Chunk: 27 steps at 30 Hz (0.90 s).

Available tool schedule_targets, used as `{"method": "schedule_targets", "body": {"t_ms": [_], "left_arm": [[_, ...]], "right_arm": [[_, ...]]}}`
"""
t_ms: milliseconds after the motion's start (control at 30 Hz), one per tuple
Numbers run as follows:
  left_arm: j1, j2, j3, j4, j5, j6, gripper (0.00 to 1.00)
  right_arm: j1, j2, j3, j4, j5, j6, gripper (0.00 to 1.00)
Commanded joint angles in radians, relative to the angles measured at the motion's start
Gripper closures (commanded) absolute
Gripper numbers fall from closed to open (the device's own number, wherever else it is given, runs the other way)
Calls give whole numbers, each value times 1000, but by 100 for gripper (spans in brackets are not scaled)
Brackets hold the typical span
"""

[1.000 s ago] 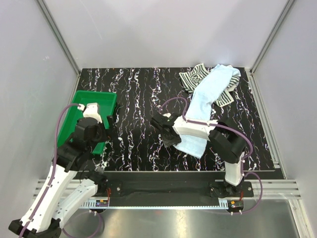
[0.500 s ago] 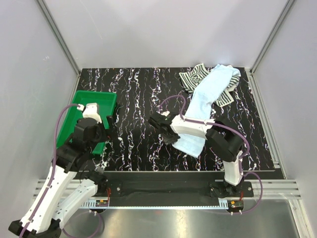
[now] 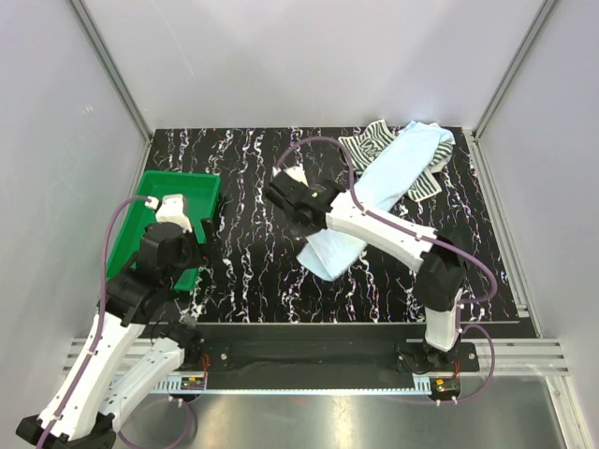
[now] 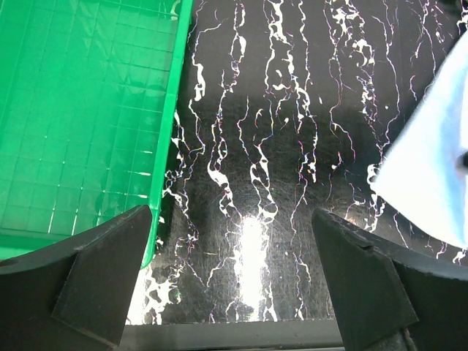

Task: Roll the towels
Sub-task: Move the towel to the center of the board

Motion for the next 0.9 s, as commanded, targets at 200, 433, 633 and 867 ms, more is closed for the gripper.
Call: {"method": "schedule_targets", "body": {"t_ms": [200,433,633,867], "left_arm": [[-2,-25,-4,49,-15,0,1],[-2,-42,-4,46,-25,-3,1],[-2,-54,-6,46,-27,-3,1],[-2,-2,58,31,-16,9,1]], "right_arm": [[154,-62,591,-170,4,-88,100],[268,-45,995,-190,5,-137,100],[405,-411,543,102,140,-179,100],[462,-657,438,-255,380,93,100]]}}
